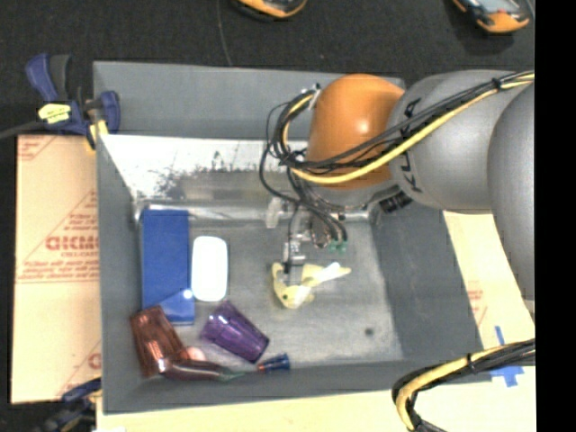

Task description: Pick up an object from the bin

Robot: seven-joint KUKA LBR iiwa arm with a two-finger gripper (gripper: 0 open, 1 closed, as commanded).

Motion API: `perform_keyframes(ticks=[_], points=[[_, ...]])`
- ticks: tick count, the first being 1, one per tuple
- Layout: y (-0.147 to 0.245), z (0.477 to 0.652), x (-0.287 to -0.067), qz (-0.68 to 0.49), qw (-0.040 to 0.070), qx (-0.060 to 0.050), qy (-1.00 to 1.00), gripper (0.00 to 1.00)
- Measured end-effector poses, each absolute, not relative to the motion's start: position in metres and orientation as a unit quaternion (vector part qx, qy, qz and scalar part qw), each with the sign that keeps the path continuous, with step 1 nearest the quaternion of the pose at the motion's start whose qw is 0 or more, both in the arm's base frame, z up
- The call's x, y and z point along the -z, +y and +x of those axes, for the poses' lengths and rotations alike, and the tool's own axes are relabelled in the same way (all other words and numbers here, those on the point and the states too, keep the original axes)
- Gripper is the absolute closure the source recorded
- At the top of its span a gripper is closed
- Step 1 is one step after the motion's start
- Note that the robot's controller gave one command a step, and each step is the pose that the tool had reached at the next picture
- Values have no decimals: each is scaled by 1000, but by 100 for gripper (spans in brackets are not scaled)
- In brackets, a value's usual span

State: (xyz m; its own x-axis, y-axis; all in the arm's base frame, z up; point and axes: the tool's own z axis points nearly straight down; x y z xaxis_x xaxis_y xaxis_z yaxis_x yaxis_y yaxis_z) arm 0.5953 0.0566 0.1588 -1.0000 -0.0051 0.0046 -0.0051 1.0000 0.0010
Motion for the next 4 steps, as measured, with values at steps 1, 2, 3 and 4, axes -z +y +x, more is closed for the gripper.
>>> perform_keyframes(ticks=[1,2,3,4], points=[[56,597,-163,2,-2,1,-1000,0],[-15,583,-82,36,-4,0,-999,0],[-31,579,-96,65,-4,1,-998,0],[-33,581,-86,54,-5,1,-999,0]])
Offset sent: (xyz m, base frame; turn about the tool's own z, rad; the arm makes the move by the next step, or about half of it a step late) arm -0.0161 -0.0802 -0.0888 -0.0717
